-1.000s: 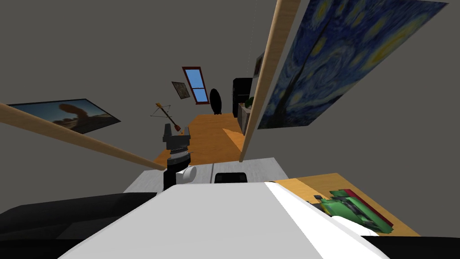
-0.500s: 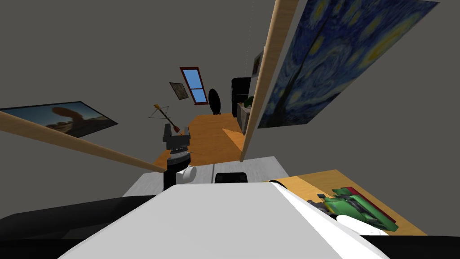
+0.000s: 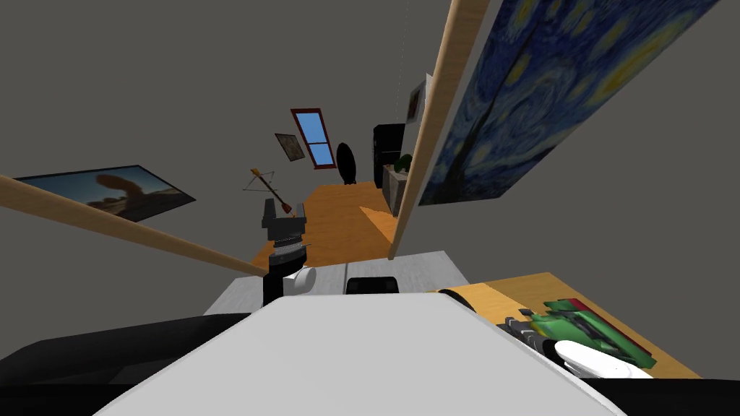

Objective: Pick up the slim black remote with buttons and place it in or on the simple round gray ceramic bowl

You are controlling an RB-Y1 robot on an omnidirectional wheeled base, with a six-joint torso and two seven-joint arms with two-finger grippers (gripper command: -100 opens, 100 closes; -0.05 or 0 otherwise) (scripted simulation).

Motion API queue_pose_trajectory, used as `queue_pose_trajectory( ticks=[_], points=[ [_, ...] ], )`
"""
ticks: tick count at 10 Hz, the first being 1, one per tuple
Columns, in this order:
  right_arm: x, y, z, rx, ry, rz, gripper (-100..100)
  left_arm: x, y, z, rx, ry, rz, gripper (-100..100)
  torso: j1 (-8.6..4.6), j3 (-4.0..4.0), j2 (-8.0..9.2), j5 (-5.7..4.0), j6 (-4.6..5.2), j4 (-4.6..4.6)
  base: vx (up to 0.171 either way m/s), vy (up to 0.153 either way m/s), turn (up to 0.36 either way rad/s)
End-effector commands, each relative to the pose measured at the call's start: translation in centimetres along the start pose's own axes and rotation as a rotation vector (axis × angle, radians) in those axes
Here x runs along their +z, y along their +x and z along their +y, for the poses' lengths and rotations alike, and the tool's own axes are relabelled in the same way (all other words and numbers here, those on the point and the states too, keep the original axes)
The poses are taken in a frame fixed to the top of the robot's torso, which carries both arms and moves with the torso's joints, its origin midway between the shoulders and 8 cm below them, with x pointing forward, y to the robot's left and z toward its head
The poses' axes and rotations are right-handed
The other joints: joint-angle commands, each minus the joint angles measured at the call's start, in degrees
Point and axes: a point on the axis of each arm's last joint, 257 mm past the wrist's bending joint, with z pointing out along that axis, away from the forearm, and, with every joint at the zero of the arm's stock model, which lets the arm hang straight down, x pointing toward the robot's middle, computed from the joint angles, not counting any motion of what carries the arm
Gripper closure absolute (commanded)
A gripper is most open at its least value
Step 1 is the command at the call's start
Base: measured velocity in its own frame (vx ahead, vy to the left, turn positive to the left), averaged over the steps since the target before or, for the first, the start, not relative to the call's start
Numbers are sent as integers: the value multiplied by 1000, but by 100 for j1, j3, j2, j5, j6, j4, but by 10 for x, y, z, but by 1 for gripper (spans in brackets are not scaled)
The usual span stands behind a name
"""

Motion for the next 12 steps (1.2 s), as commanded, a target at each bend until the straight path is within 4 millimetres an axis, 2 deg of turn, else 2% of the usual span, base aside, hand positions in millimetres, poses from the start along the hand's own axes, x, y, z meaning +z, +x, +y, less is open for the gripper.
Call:
queue_pose_trajectory(
  ticks=[1,2,3,4,5,6,12],
  points=[
    [-3,12,-8,-11,3,12,100,0,0,0,0,0,0,0,0,0,0,0,0,0,-13,75,-4],
    [-3,12,-8,-11,3,12,100,0,0,0,0,0,0,0,-2,1,2,6,-2,1,-8,25,-2],
    [-12,41,-22,-36,12,51,100,0,0,0,0,0,0,0,-12,0,1,6,-3,0,-21,99,20],
    [-12,42,-22,-36,12,51,100,0,0,0,0,0,0,0,17,2,1,28,-10,3,-11,103,6],
    [-23,72,-37,-62,22,90,100,0,0,0,0,0,0,0,29,1,-1,32,-10,3,-18,154,11],
    [-23,72,-37,-62,22,90,100,0,0,0,0,0,0,0,54,2,-1,46,-15,5,-13,138,7],
    [-64,153,-81,-134,48,199,100,0,0,0,0,0,0,0,117,0,-8,100,-22,6,5,135,4]
  ],
)
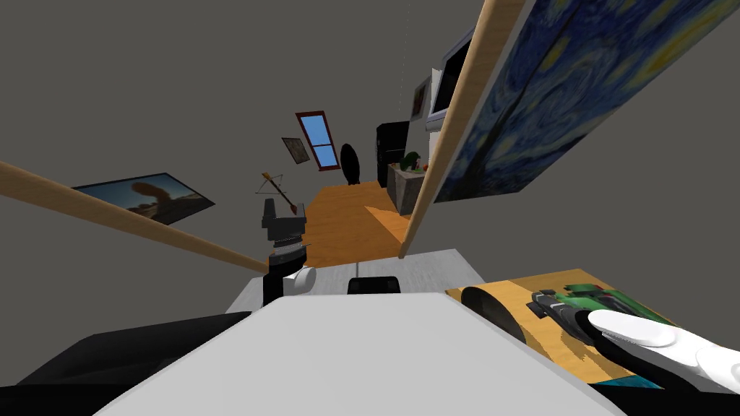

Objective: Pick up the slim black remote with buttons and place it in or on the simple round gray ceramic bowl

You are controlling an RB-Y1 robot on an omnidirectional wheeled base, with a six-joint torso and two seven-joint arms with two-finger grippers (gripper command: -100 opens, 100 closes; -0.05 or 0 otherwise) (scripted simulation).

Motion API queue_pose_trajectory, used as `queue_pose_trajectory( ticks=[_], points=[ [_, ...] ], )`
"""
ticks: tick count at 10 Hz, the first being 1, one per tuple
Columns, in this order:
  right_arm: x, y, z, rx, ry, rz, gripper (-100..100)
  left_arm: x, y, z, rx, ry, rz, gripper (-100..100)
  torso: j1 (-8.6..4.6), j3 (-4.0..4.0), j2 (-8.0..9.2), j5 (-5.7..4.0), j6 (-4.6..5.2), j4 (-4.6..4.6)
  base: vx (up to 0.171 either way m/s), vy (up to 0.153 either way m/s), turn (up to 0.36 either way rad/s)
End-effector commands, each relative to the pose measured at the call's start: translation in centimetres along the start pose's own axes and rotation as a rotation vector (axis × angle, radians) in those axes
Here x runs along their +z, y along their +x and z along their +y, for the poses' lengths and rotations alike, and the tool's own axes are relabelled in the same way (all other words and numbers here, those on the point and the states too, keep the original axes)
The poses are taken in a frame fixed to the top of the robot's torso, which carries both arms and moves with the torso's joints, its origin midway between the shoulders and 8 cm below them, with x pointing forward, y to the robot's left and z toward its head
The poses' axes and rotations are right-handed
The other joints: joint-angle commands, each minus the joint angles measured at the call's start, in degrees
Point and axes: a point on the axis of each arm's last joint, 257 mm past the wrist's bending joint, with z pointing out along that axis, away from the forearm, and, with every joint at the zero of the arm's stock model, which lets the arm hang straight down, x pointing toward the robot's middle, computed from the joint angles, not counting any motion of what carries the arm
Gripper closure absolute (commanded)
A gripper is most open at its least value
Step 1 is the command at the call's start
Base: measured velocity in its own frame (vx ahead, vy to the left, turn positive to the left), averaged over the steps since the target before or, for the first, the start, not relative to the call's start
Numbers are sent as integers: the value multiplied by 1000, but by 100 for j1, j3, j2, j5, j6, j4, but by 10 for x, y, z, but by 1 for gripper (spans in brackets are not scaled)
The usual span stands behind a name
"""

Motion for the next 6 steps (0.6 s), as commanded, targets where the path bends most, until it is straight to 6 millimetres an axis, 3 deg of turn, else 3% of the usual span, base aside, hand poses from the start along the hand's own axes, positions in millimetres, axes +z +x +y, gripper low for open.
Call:
queue_pose_trajectory(
  ticks=[1,3,4,6],
  points=[
    [-3,11,-2,-8,4,13,100,0,0,0,0,0,0,0,0,0,0,0,0,0,1,86,3],
    [-16,46,-16,-36,13,57,100,0,0,0,0,0,0,0,-14,0,1,1,1,0,-1,104,3],
    [-16,46,-16,-36,13,57,100,0,0,0,0,0,0,0,5,1,1,5,-4,1,5,123,9],
    [-26,67,-25,-53,18,82,100,0,0,0,0,0,0,0,11,-1,-1,8,0,-1,17,126,-11]
  ],
)
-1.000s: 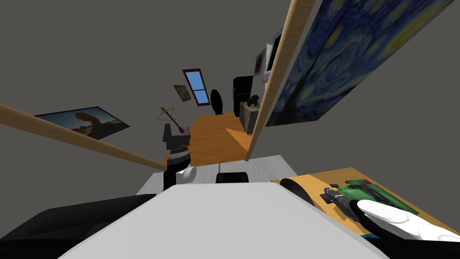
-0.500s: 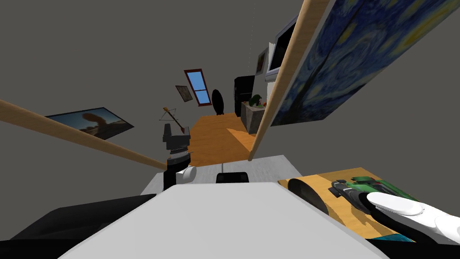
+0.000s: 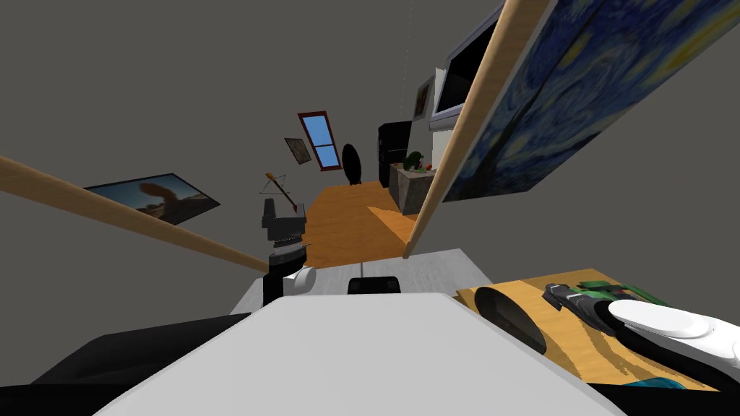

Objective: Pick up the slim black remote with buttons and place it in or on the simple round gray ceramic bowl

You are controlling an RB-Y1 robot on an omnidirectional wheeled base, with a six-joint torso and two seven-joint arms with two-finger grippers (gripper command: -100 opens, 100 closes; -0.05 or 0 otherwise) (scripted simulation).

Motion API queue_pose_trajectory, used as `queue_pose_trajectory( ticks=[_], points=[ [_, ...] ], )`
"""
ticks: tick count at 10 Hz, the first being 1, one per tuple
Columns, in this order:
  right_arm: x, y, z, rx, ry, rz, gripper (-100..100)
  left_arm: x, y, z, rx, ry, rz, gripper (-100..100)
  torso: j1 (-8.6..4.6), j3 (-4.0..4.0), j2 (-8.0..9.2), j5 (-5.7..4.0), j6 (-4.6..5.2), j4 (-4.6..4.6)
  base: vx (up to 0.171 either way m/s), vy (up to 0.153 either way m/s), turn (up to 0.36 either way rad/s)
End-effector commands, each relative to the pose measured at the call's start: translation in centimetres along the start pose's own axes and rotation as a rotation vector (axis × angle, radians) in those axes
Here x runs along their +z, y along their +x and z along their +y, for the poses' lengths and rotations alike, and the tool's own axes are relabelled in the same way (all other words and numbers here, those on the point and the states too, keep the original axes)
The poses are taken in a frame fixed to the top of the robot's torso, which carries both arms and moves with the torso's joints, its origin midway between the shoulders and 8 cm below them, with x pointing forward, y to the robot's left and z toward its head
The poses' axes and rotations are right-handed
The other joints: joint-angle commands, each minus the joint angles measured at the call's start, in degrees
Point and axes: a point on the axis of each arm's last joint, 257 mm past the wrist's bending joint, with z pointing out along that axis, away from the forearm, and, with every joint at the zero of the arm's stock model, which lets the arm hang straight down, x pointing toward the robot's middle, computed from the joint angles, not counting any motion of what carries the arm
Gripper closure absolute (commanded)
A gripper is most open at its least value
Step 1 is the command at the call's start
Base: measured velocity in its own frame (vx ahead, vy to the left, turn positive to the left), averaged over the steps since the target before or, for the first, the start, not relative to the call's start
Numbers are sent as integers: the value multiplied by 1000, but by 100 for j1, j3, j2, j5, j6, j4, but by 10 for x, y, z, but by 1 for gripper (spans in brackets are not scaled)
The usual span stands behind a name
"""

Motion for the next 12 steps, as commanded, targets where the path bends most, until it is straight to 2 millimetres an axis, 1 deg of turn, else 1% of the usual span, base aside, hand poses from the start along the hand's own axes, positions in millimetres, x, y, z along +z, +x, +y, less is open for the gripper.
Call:
queue_pose_trajectory(
  ticks=[1,2,4,5,6,7,11,12],
  points=[
    [-6,11,-6,-9,2,7,100,0,0,0,0,0,0,0,0,0,0,0,0,0,23,126,-16],
    [-9,13,-8,-11,3,2,100,0,0,0,0,0,0,0,1,-1,-2,3,-2,-1,14,130,-28],
    [-12,2,-9,-2,0,-32,100,0,0,0,0,0,0,0,10,-1,-1,-2,5,-2,36,133,-72],
    [-13,-13,-7,10,-3,-68,100,0,0,0,0,0,0,0,1,-3,-4,-1,5,-3,49,91,-84],
    [-13,-13,-7,10,-3,-68,100,0,0,0,0,0,0,0,-10,-5,-6,-7,6,-4,39,67,-40],
    [-13,-22,-6,17,-6,-89,100,0,0,0,0,0,0,0,-21,-5,-6,-5,2,-3,27,38,-27],
    [-17,-66,1,46,-20,-190,100,0,0,0,0,0,0,0,-34,-2,-1,-10,9,-3,32,44,-69],
    [-20,-90,5,63,-29,-242,100,0,0,0,0,0,0,0,-31,-3,-1,-17,11,-5,73,43,-112]
  ],
)
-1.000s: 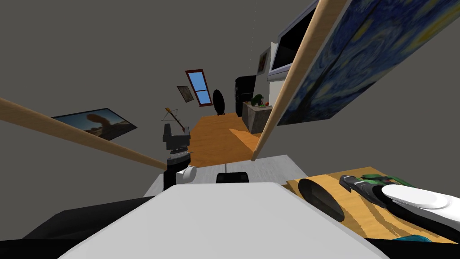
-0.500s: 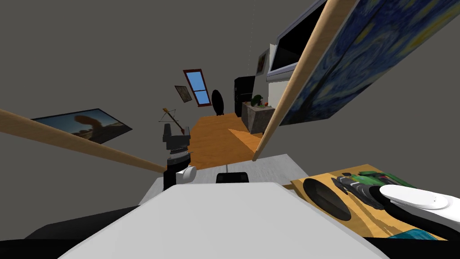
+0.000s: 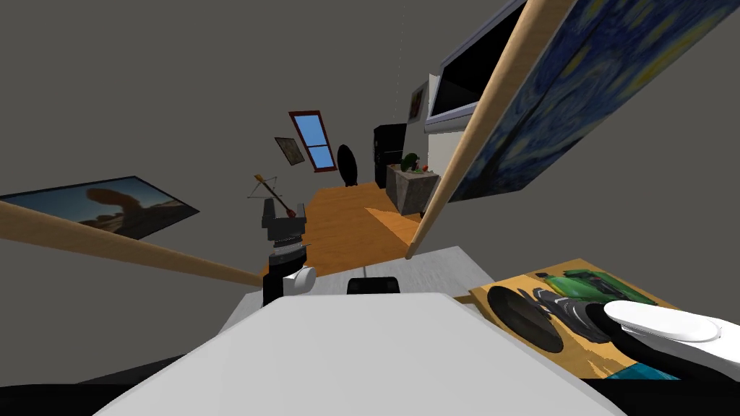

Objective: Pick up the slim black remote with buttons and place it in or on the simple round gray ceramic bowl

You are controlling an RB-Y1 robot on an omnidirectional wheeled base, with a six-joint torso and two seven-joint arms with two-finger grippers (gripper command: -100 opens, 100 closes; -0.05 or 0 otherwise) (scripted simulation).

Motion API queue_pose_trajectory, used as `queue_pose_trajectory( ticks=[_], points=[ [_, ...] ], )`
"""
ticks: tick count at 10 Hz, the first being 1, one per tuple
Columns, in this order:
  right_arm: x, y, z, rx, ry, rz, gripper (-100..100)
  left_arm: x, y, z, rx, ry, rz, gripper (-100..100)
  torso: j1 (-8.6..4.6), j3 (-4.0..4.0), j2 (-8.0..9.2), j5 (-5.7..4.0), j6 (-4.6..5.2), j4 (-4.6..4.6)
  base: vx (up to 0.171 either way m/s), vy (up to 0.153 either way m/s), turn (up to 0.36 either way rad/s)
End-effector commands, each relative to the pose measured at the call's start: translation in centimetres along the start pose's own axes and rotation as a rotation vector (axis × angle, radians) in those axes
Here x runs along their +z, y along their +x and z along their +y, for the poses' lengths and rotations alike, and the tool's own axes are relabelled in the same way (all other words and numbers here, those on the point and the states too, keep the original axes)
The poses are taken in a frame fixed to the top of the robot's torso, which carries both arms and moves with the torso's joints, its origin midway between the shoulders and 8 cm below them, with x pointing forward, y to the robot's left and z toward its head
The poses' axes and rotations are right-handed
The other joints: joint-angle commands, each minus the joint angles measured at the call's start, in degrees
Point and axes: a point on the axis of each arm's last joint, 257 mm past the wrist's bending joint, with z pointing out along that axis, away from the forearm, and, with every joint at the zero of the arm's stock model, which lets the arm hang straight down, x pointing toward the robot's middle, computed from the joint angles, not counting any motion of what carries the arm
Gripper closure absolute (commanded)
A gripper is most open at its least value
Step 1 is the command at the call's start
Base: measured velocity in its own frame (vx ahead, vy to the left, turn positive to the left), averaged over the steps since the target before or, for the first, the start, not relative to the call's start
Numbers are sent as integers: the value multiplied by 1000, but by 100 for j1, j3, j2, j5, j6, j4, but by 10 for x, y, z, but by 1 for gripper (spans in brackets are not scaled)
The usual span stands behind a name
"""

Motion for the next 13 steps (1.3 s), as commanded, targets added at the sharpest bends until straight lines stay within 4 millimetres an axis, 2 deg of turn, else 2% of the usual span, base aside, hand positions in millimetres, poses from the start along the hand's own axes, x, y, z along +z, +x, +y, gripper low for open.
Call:
queue_pose_trajectory(
  ticks=[1,2,4,7,8,9,13],
  points=[
    [6,-35,10,20,-14,-76,100,0,0,0,0,0,0,0,0,0,0,0,0,0,71,35,-83],
    [6,-35,10,20,-14,-76,100,0,0,0,0,0,0,0,-12,-3,2,-47,7,-8,27,19,-21],
    [7,-62,16,40,-23,-134,100,0,0,0,0,0,0,0,-41,1,20,-118,15,-16,18,9,-37],
    [7,-72,18,48,-27,-155,100,0,0,0,0,0,0,0,-62,-1,32,-225,34,-32,14,17,-29],
    [5,-61,13,45,-21,-130,100,0,0,0,0,0,0,0,-72,-1,36,-249,40,-37,6,7,-5],
    [5,-62,13,45,-21,-132,-100,0,0,0,0,0,0,0,-82,-1,37,-253,39,-37,0,0,0],
    [5,-62,13,45,-21,-132,-100,0,0,0,0,0,0,0,-89,0,39,-254,39,-36,0,0,0]
  ],
)
